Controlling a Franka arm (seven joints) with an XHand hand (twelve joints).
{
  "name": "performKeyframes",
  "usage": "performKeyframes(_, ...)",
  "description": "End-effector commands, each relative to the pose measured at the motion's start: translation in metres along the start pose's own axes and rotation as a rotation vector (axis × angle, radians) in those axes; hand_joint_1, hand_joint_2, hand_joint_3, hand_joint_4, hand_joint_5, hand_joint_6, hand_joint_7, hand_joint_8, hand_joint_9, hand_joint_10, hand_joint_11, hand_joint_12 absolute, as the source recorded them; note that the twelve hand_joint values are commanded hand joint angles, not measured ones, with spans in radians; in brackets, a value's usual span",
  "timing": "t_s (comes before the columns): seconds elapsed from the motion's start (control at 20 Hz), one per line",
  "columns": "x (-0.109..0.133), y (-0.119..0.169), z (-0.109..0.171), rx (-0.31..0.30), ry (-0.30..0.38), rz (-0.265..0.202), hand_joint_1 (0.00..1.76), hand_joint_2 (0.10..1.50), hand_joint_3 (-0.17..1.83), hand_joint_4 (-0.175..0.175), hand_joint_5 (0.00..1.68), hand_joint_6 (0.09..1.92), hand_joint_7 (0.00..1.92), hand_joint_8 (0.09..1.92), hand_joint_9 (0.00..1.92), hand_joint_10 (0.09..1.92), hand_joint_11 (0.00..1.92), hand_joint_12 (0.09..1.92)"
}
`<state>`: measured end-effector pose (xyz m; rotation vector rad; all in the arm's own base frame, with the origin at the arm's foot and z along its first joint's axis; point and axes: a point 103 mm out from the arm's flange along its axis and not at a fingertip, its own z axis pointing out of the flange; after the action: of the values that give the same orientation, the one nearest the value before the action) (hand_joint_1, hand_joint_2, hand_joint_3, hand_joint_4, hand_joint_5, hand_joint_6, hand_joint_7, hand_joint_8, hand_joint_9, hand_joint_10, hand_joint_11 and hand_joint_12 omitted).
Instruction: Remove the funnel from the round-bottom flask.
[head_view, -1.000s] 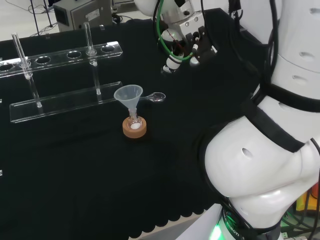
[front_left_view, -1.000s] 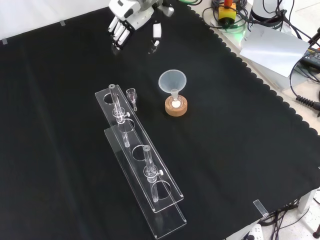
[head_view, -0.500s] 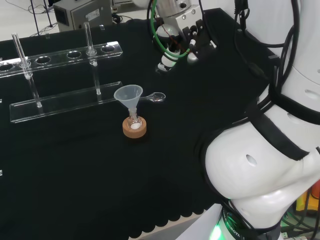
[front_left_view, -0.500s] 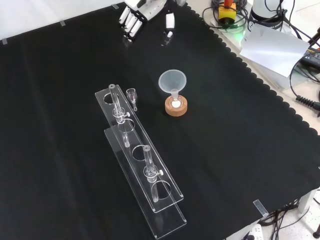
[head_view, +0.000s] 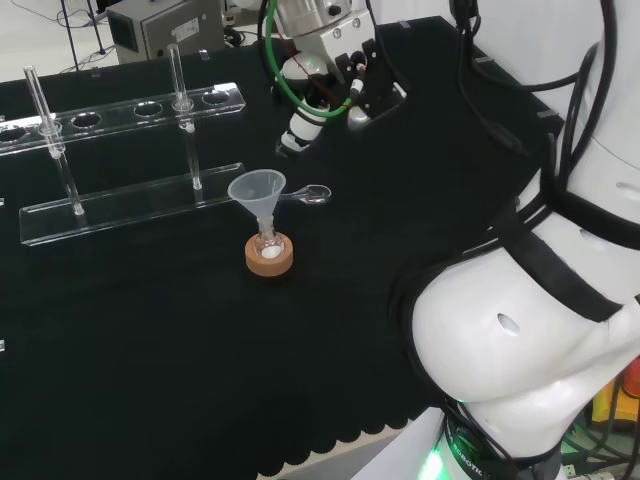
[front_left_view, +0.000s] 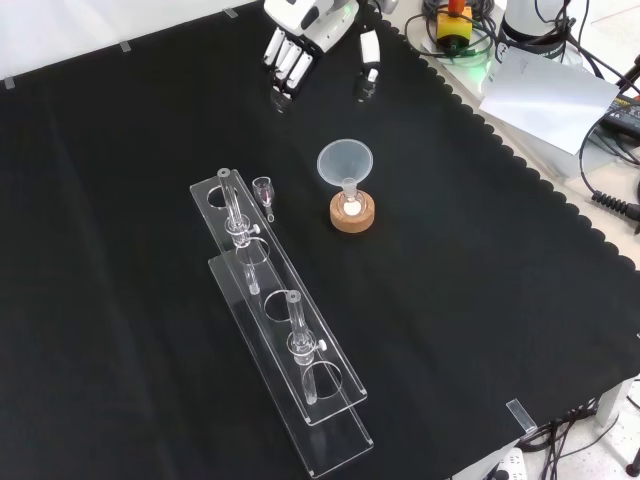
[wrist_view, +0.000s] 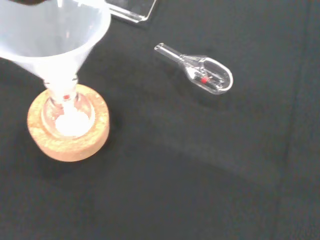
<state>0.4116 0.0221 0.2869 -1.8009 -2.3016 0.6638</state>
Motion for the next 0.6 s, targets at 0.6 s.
performKeyframes(0.6,0.053,0.044,0.015,0.225,-0.026,-0.098,0.48,0.64,0.33,-0.017,0.06,0.09,0.0,0.53,0.14,0.77,0.25,1.48)
